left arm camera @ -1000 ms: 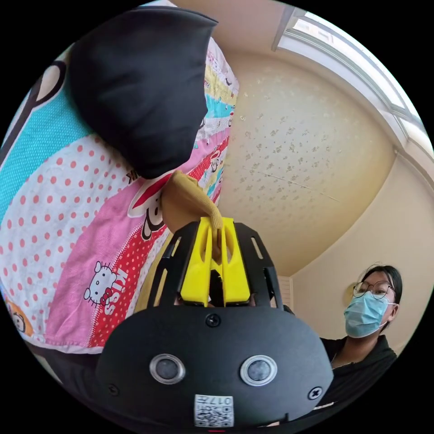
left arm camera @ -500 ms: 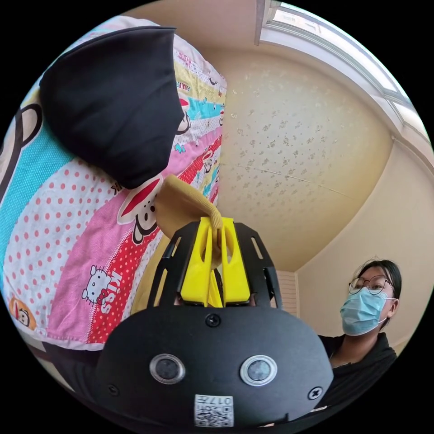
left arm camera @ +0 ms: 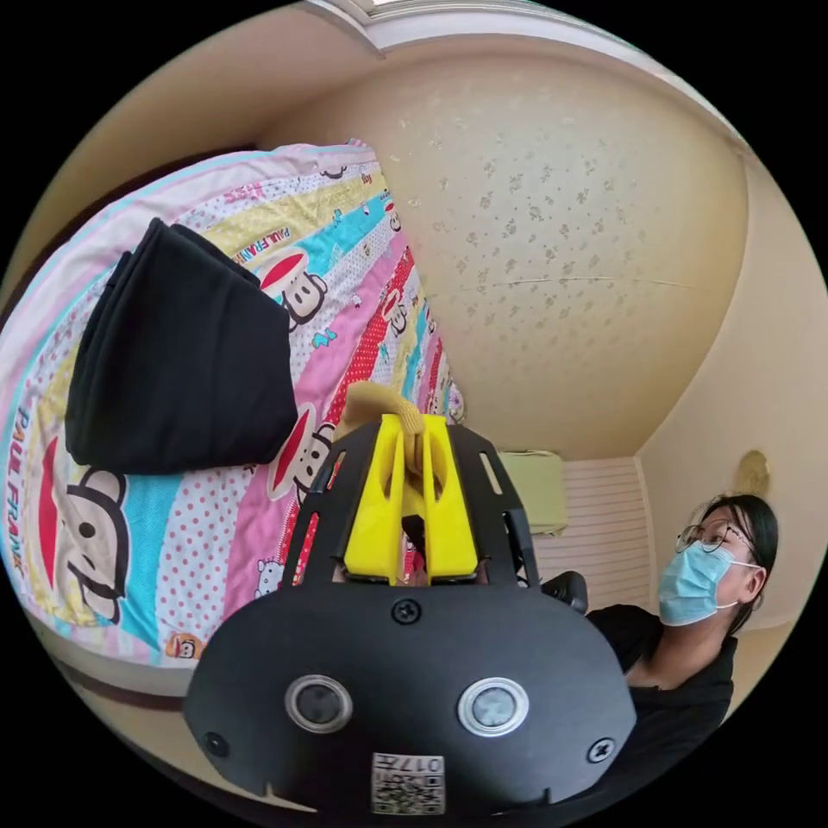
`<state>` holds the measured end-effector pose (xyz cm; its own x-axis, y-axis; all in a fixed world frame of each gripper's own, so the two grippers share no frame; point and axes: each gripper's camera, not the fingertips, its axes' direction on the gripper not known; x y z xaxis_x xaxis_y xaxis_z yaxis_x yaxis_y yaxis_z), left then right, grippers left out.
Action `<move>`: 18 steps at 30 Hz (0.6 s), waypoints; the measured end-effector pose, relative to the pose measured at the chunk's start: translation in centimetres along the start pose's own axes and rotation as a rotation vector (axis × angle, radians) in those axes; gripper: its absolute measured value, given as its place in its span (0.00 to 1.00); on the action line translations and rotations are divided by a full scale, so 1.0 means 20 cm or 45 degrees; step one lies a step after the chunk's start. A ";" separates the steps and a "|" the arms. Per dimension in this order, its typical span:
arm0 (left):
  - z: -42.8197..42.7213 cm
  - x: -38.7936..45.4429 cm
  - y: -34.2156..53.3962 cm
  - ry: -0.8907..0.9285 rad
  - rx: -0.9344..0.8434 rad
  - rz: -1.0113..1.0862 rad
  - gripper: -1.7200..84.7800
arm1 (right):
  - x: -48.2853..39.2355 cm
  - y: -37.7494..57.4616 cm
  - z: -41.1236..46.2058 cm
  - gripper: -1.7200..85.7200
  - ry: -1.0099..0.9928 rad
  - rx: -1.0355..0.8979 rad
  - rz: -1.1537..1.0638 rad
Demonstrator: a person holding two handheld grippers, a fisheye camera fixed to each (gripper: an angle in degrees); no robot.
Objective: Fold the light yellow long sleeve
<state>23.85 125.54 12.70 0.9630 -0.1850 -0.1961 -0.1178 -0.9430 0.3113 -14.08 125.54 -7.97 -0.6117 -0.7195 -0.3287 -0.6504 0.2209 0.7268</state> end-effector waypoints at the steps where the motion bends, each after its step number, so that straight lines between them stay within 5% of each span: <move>1: 0.02 -0.05 -0.01 -0.046 -0.022 -0.015 0.07 | 0.03 -0.02 0.03 0.07 -0.032 -0.021 0.015; 13: 0.03 -0.08 0.33 0.129 0.336 0.294 0.17 | 1.16 -0.88 -0.02 0.07 -0.586 -0.121 0.177; 18: 0.45 -0.18 0.55 -0.033 0.206 0.339 0.16 | 1.86 -1.02 -0.35 0.07 -0.680 0.107 0.400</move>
<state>16.84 113.42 8.41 0.8868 -0.4366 -0.1518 -0.4042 -0.8917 0.2034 -20.46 89.73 -30.78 -0.9060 -0.1884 -0.3791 -0.4231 0.4350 0.7949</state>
